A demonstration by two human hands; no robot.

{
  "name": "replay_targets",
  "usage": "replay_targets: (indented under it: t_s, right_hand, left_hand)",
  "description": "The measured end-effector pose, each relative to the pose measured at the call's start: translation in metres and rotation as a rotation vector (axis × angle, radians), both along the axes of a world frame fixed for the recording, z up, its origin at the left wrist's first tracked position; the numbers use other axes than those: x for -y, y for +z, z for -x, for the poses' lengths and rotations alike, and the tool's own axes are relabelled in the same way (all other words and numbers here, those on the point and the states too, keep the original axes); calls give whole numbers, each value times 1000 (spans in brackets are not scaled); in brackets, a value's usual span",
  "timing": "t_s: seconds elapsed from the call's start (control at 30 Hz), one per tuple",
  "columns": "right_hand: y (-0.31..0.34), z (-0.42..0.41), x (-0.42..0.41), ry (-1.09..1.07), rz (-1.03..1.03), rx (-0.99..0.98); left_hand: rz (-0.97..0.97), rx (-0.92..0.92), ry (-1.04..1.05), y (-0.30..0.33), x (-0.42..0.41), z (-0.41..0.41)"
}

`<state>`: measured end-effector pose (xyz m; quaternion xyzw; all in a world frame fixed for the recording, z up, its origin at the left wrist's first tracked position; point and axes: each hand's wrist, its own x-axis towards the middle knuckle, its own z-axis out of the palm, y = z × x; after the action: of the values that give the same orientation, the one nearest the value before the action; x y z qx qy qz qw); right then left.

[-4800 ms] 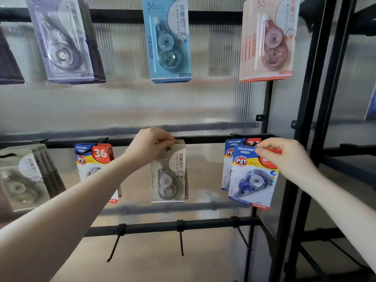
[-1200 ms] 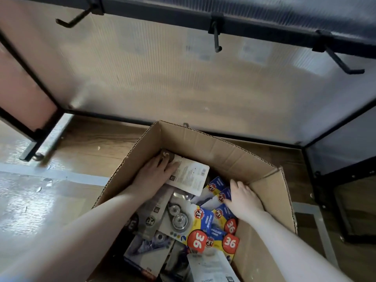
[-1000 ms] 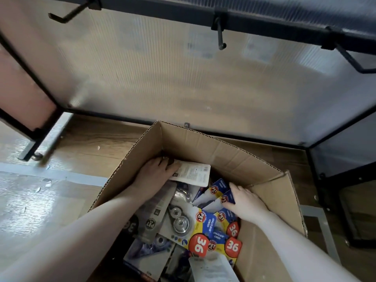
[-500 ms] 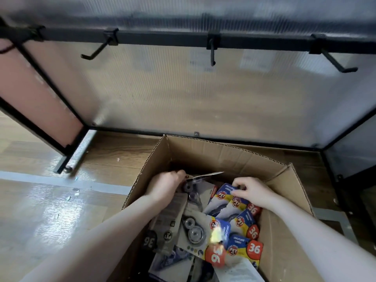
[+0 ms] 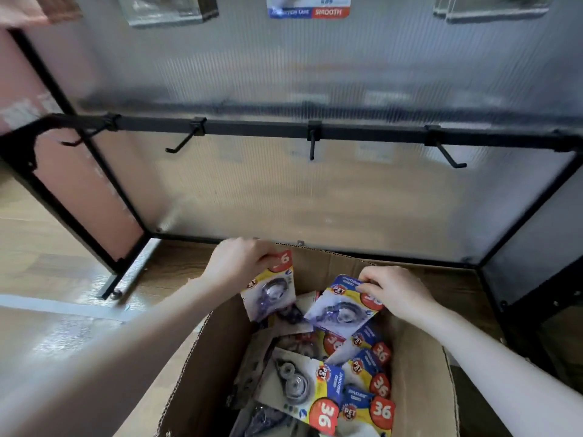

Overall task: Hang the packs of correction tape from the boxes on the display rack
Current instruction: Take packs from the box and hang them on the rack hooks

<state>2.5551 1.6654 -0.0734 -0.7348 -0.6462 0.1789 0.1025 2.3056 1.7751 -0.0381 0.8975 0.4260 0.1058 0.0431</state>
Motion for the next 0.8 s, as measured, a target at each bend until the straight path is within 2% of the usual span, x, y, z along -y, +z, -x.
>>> replay_targets:
  t_s: [0.17,0.27,0.63,0.8]
  right_hand:
    - [39,-11,-1,-10,-96,15]
    - [64,-16,-2,-9,-124,58]
    - [149,-27,5,6,-284,257]
    - [192,-48,16,-29,-354,238]
  left_hand:
    - [143,-111,-17,41,-12,7]
    - [152,-126,-30,61,-14,11]
    - [77,83,-91,143,-7,7]
    - [94,265,-156,182,-13,-9]
